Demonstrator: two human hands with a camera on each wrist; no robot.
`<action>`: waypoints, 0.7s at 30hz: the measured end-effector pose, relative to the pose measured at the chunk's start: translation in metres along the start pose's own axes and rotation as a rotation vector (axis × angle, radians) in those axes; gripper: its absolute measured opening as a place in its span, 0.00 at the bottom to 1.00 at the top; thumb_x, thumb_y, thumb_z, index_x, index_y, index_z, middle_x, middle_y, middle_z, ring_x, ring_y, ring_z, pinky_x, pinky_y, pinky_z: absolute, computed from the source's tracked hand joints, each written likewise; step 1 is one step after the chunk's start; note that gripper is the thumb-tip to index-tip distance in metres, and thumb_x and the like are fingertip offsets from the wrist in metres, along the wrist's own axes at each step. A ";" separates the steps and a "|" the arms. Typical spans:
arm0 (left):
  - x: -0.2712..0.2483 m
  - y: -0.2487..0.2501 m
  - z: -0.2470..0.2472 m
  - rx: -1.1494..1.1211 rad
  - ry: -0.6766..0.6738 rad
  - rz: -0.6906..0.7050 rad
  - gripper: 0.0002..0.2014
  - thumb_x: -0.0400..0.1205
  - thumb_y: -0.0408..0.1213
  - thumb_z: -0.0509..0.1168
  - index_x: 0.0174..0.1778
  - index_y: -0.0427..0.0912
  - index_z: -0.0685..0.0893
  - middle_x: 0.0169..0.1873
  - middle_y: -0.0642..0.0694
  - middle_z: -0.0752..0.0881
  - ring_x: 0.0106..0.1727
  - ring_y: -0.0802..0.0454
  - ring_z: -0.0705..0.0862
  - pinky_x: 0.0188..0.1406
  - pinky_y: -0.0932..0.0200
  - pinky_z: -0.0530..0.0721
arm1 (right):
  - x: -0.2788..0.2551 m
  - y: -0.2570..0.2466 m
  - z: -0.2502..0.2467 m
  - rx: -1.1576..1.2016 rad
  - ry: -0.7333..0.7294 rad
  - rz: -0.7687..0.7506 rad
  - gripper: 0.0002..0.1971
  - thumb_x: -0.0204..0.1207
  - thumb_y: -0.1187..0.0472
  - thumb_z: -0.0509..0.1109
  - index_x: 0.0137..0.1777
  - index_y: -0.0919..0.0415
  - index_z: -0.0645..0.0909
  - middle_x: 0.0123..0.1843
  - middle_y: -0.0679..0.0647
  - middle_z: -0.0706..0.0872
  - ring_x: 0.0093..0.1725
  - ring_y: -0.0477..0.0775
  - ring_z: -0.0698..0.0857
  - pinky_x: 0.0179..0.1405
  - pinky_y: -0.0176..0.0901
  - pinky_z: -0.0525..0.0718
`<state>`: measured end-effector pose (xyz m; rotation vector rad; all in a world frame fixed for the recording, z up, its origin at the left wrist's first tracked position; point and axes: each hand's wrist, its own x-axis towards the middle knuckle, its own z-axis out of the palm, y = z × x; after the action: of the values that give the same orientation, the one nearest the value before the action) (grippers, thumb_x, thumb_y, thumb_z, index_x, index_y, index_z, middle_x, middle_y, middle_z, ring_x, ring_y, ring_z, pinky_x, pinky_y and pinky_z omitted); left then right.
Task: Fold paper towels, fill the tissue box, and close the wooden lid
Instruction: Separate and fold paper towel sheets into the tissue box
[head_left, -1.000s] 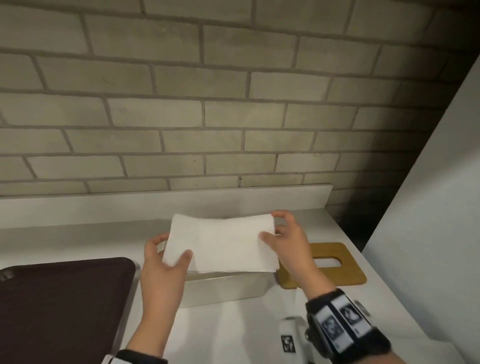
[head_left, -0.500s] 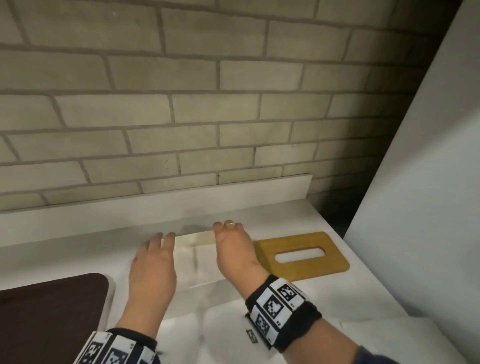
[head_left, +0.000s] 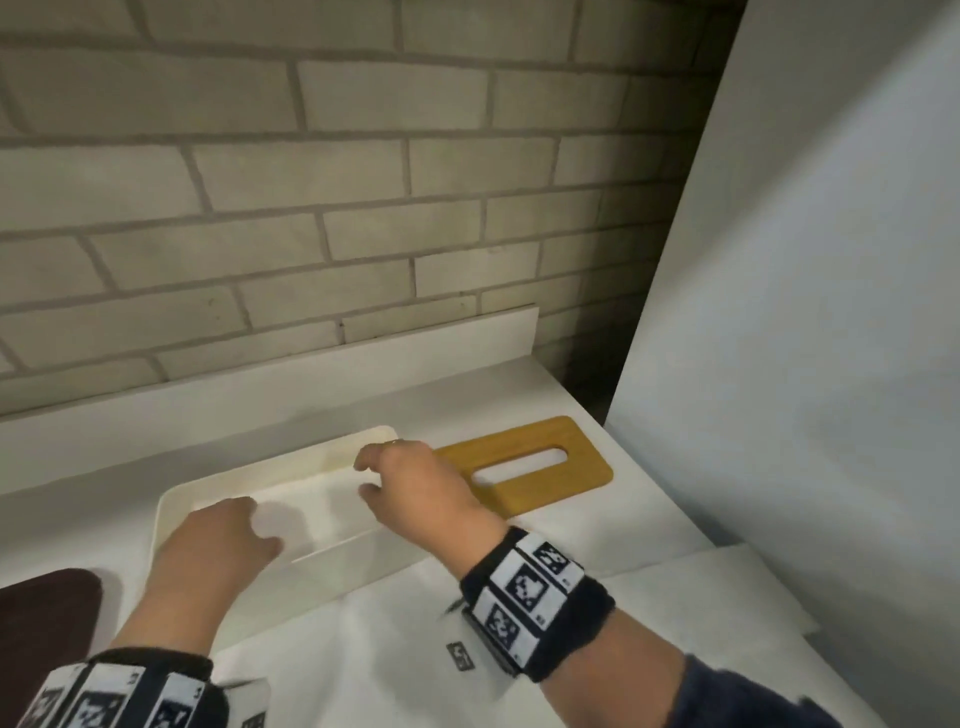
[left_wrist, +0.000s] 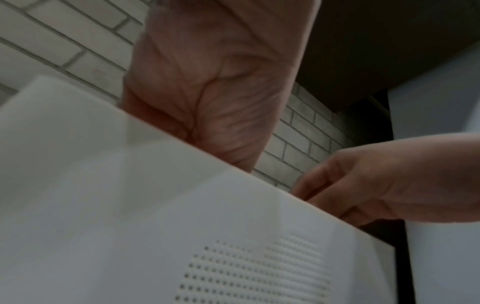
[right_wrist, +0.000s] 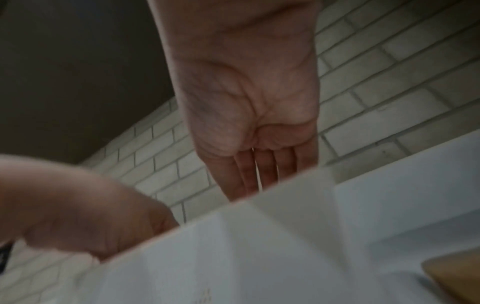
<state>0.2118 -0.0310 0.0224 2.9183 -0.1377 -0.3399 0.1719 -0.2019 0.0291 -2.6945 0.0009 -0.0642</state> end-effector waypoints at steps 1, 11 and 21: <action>-0.006 0.002 0.001 -0.079 0.060 0.016 0.26 0.79 0.43 0.68 0.74 0.43 0.75 0.69 0.42 0.81 0.68 0.43 0.79 0.63 0.53 0.76 | -0.011 0.013 -0.009 0.044 0.078 0.010 0.14 0.79 0.61 0.63 0.63 0.58 0.80 0.60 0.59 0.85 0.59 0.61 0.83 0.56 0.48 0.81; -0.100 0.053 0.023 -0.521 0.300 0.299 0.14 0.80 0.40 0.68 0.61 0.52 0.85 0.61 0.51 0.86 0.56 0.44 0.84 0.56 0.58 0.73 | -0.143 0.199 -0.055 -0.415 -0.446 0.372 0.31 0.64 0.66 0.76 0.67 0.51 0.71 0.56 0.44 0.78 0.61 0.49 0.76 0.57 0.43 0.69; -0.119 0.068 0.045 -0.515 0.234 0.360 0.15 0.80 0.42 0.68 0.63 0.58 0.83 0.56 0.62 0.84 0.40 0.54 0.76 0.50 0.65 0.70 | -0.162 0.218 -0.058 -0.530 -0.516 0.326 0.23 0.65 0.50 0.76 0.61 0.48 0.78 0.44 0.42 0.70 0.54 0.48 0.68 0.52 0.43 0.62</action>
<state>0.0810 -0.0919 0.0192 2.3399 -0.4560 0.0270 0.0100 -0.4220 -0.0203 -3.1010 0.3410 0.8365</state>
